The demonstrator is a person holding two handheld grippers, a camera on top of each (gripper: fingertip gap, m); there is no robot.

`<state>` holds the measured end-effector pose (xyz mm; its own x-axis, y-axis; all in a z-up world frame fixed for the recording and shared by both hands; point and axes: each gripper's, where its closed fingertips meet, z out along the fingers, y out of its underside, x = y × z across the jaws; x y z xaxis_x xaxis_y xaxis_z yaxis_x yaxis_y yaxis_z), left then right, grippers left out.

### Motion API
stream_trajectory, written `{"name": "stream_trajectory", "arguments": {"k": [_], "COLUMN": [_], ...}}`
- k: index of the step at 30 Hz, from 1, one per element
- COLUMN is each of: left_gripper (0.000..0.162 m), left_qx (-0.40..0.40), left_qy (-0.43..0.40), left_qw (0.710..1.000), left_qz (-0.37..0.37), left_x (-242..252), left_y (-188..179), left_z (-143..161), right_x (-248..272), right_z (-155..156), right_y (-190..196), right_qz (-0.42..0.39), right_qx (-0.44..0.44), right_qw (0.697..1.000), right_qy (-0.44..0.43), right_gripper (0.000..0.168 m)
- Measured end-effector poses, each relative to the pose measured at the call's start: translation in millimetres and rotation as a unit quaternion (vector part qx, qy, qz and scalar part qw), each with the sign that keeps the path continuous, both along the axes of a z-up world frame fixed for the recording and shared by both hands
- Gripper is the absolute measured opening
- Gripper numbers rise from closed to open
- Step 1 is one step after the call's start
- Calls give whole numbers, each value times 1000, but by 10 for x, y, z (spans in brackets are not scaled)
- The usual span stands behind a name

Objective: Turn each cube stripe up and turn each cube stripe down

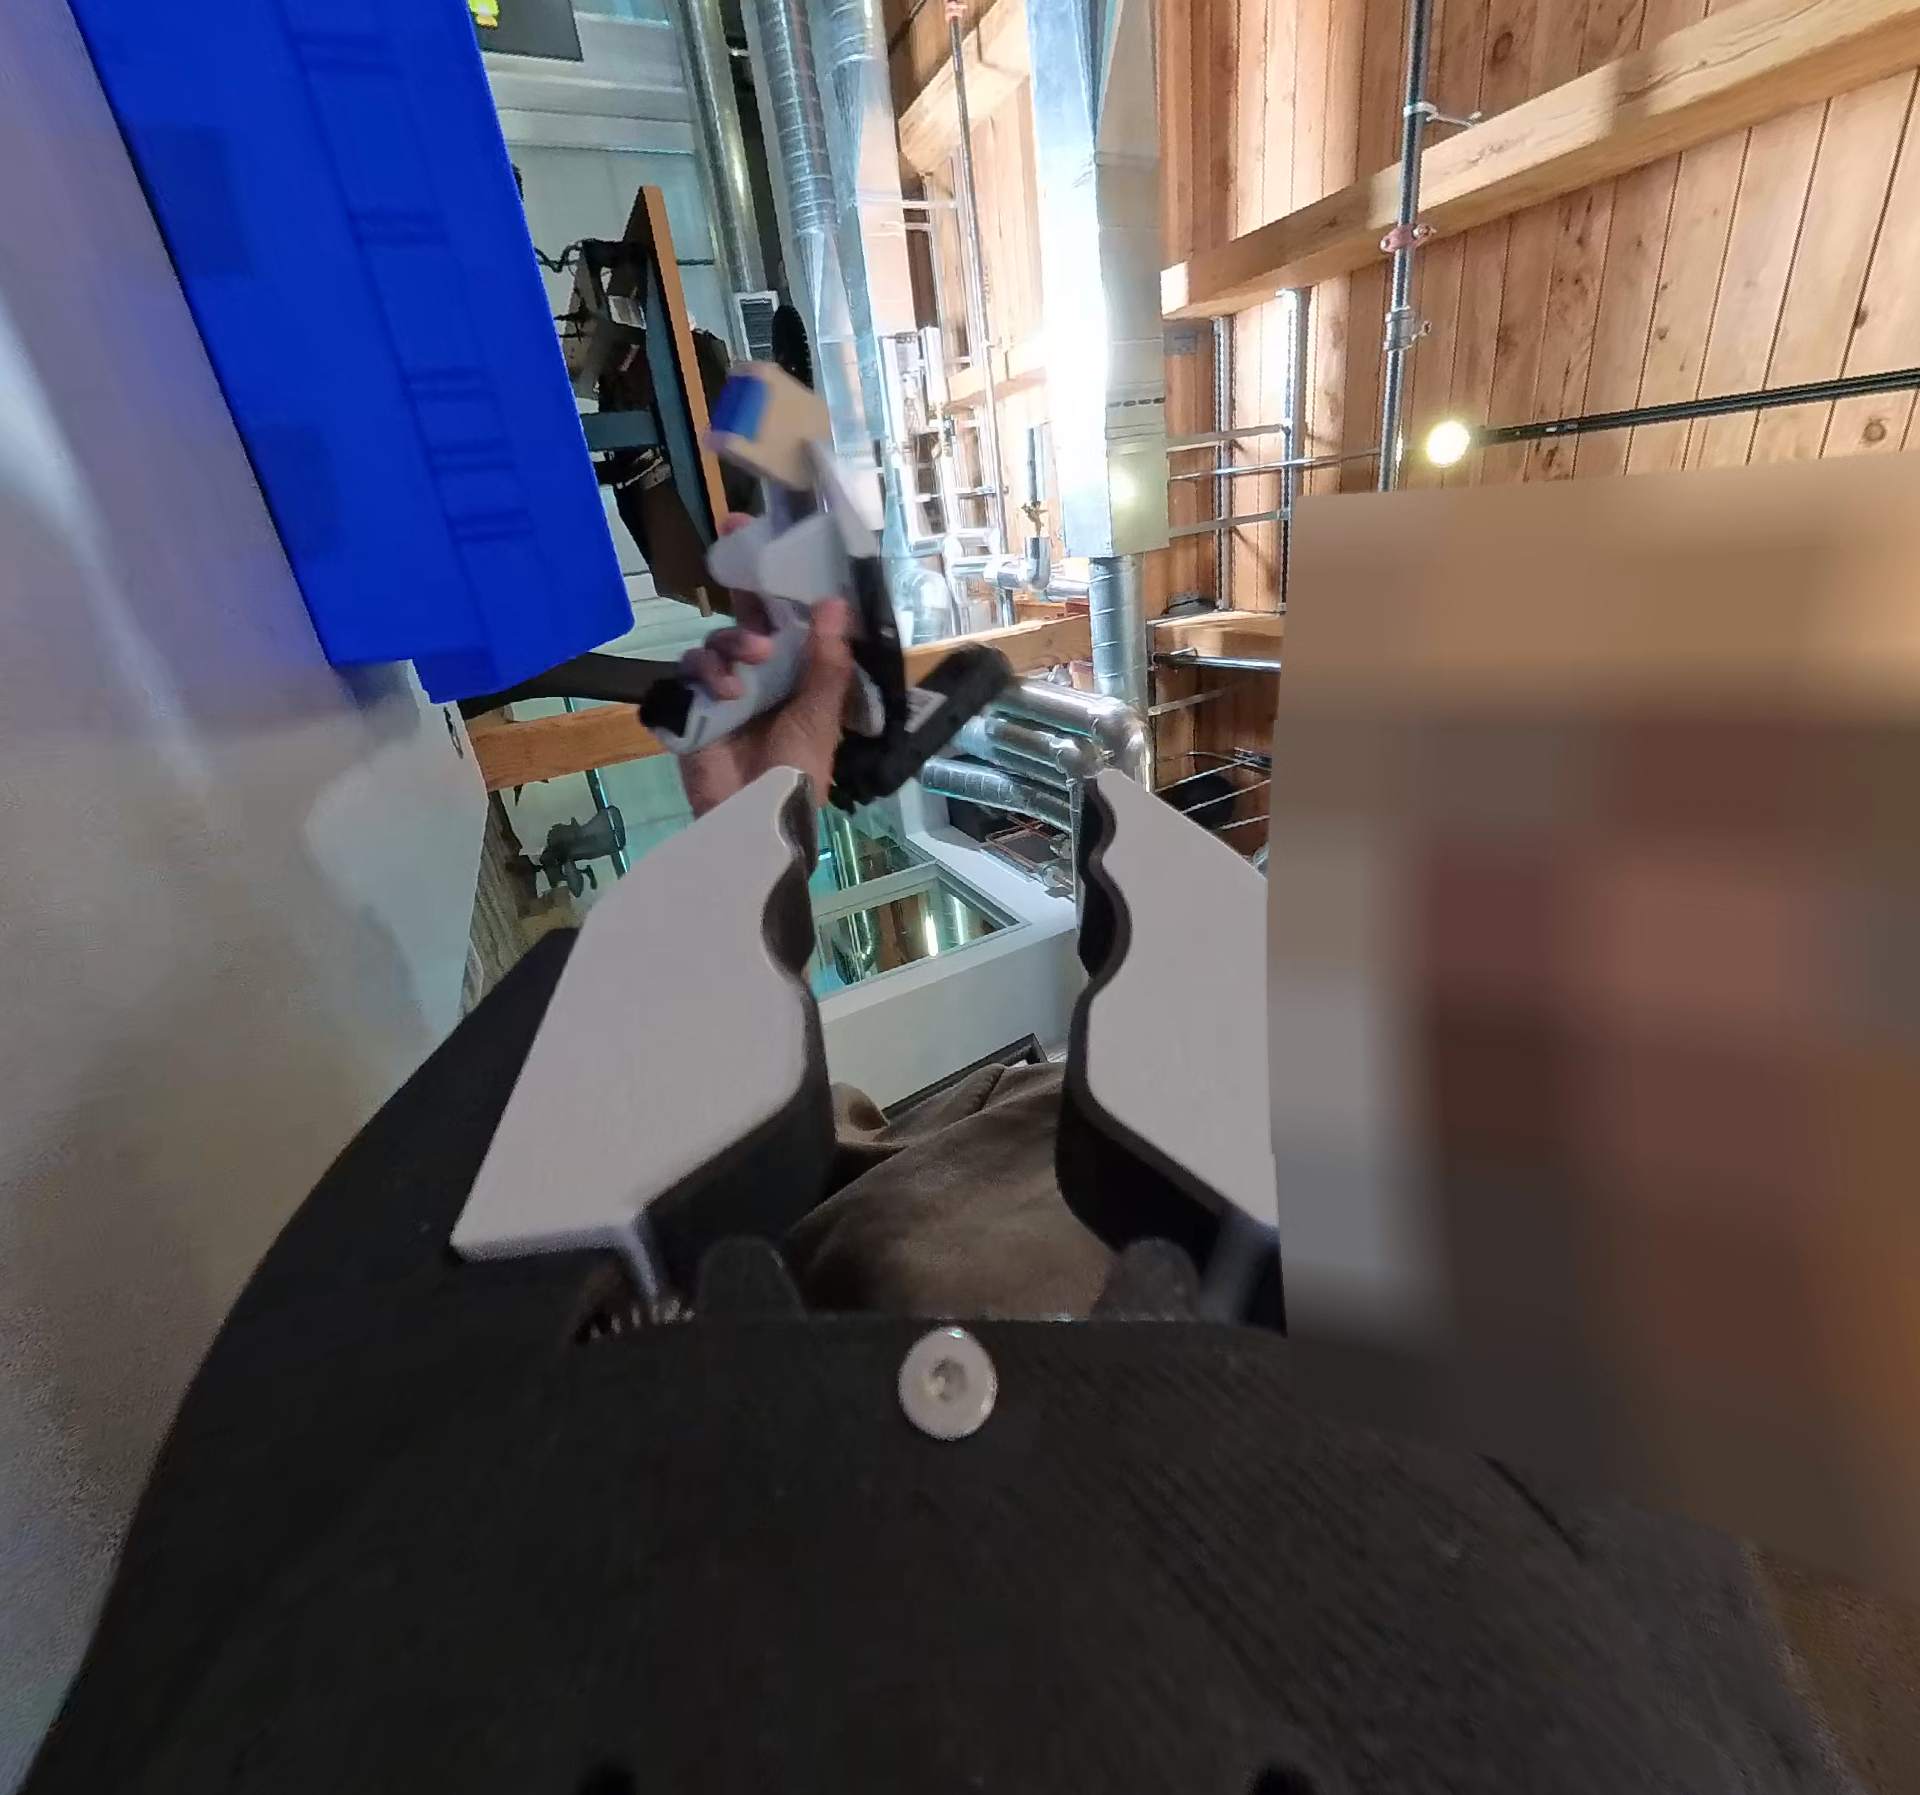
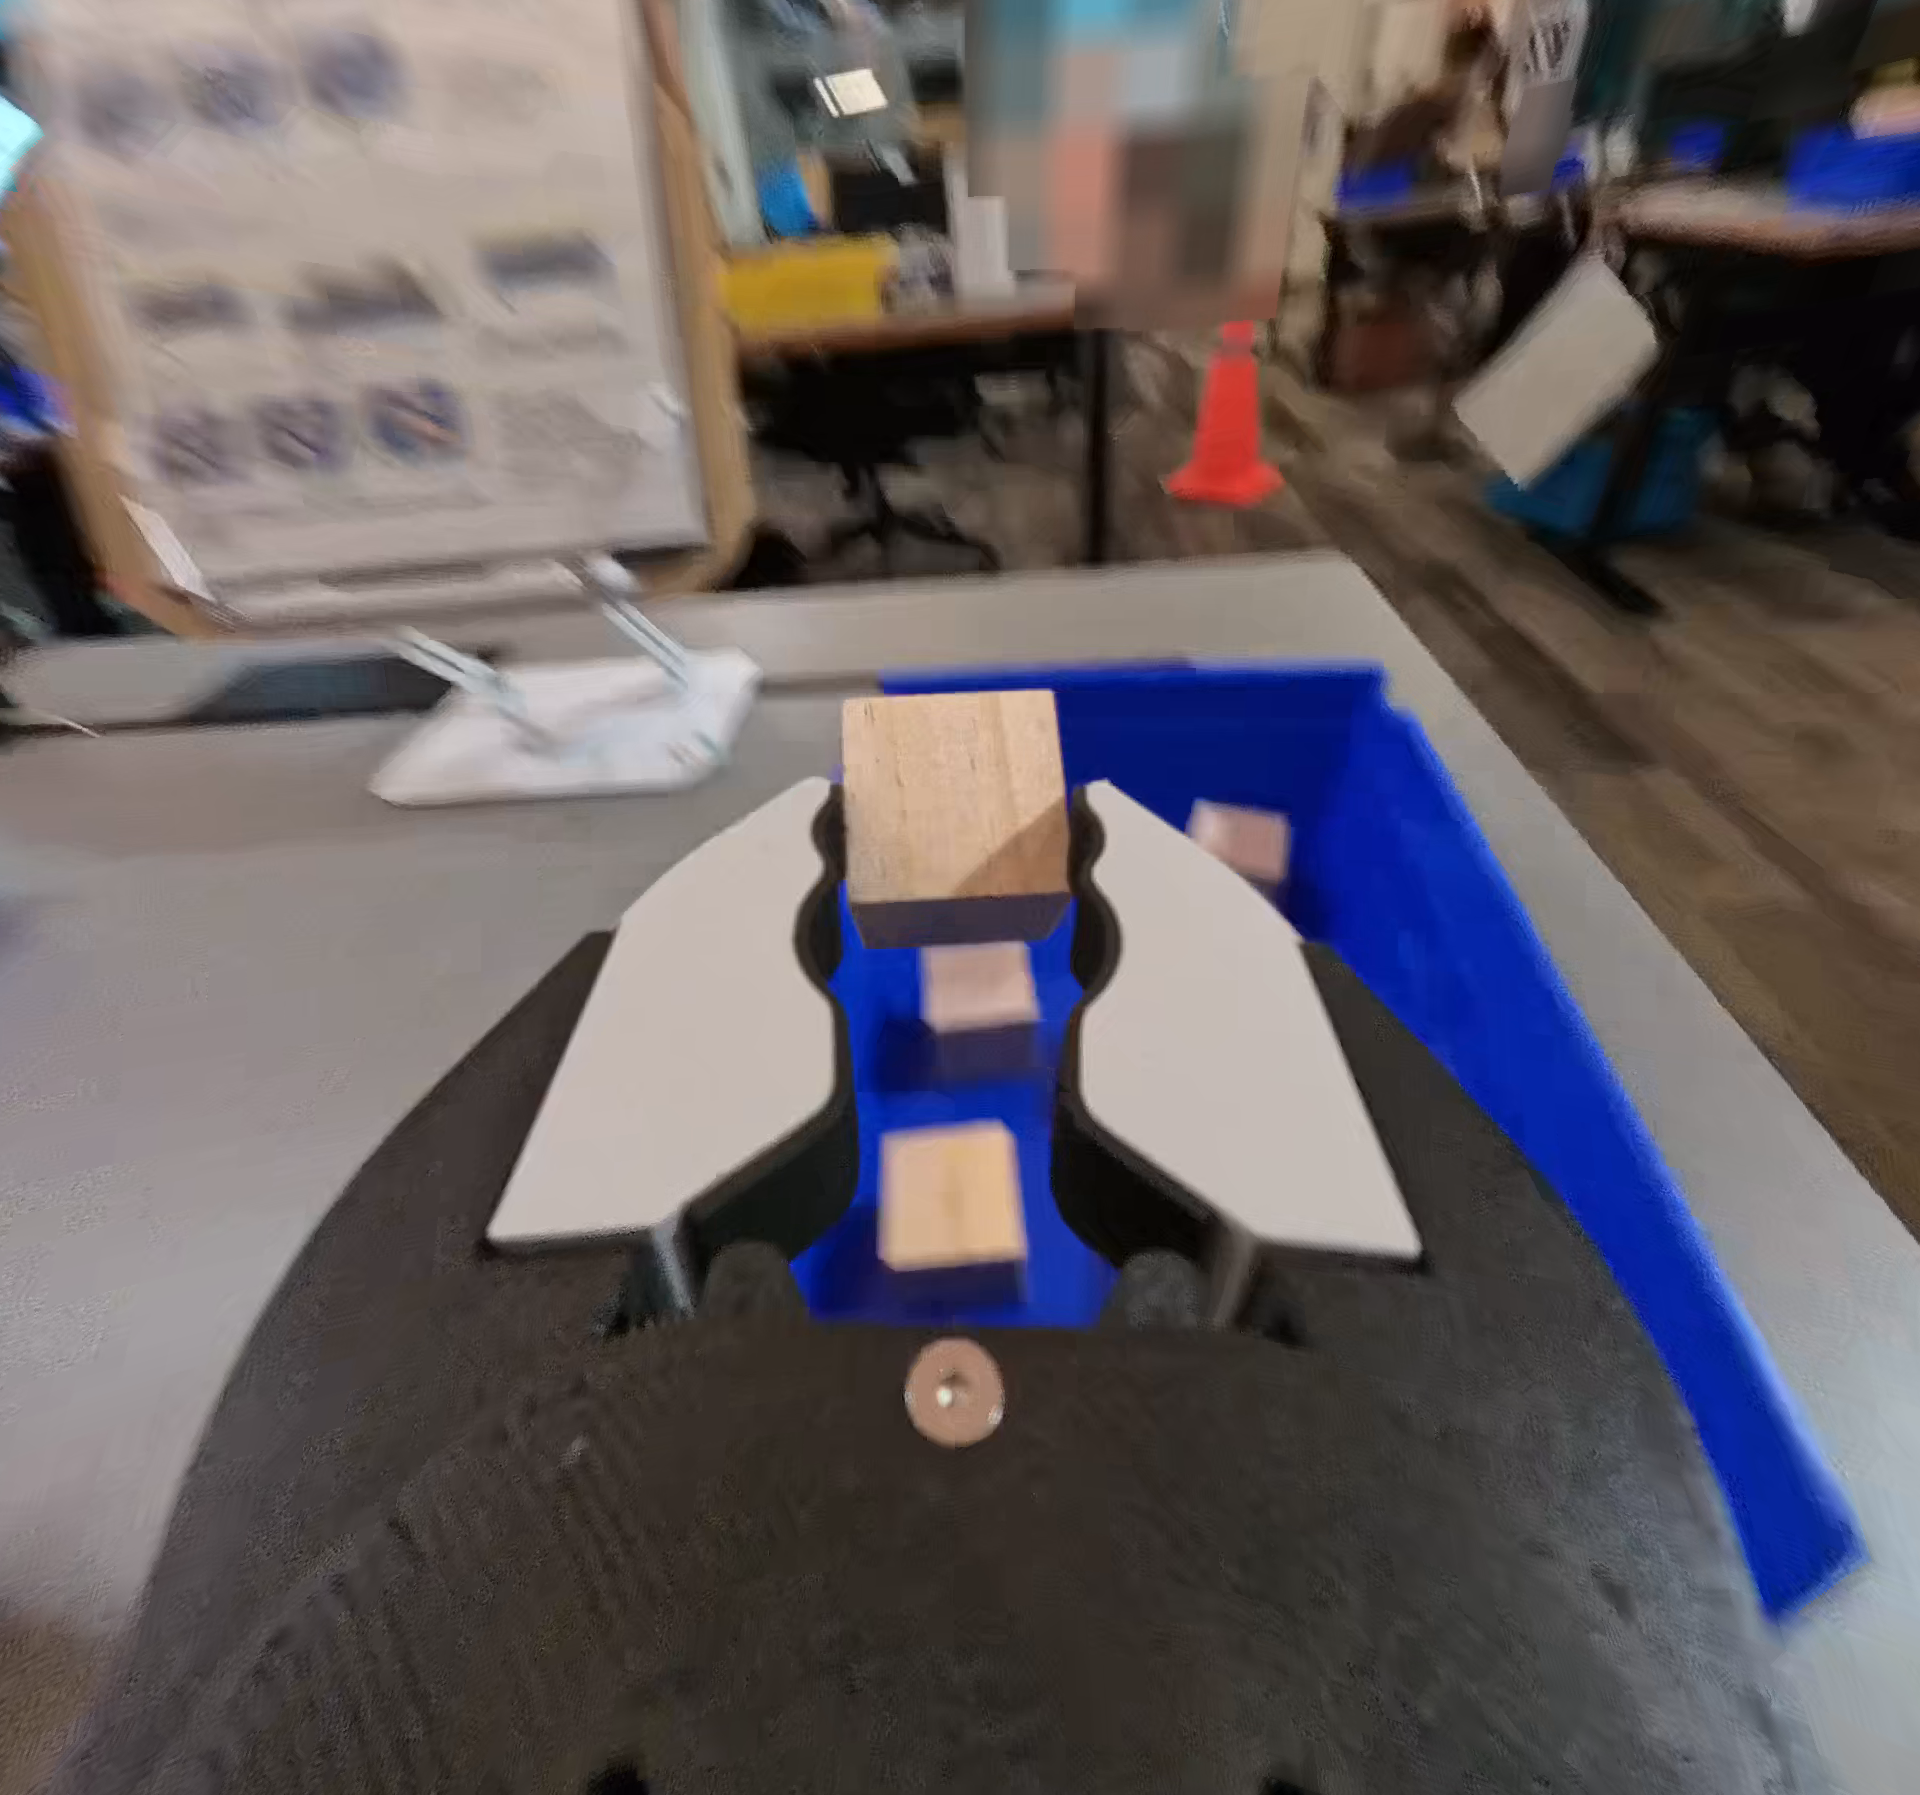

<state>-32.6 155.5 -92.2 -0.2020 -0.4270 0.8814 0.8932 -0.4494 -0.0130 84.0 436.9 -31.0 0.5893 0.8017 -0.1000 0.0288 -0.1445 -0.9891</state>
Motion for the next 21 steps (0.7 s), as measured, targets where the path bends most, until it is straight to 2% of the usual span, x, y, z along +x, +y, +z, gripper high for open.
{"name": "stream_trajectory", "arguments": {"k": [4, 7, 10, 21], "left_gripper": [48, 48, 48, 48], "left_qx": [-2, -3, -5, -9], "left_qy": [-3, -4, -6, -12], "left_qw": [1000, 1000, 1000, 1000], "left_qz": [1, 4, 5, -1], "left_x": [-4, -25, -34, -10], "left_y": [9, 12, 22, 28], "left_z": [-11, -19, -26, -42], "right_x": [305, 391, 435, 458], "right_z": [-783, -1132, -1314, -1526], "right_y": [368, 501, 602, 536], "right_qz": [-55, -77, -93, -66], "right_qx": [-93, -110, -95, -183], "right_qw": [990, 977, 964, 955], "right_qy": [-93, -168, -230, -226], "right_gripper": [42, 42, 42, 43]}}
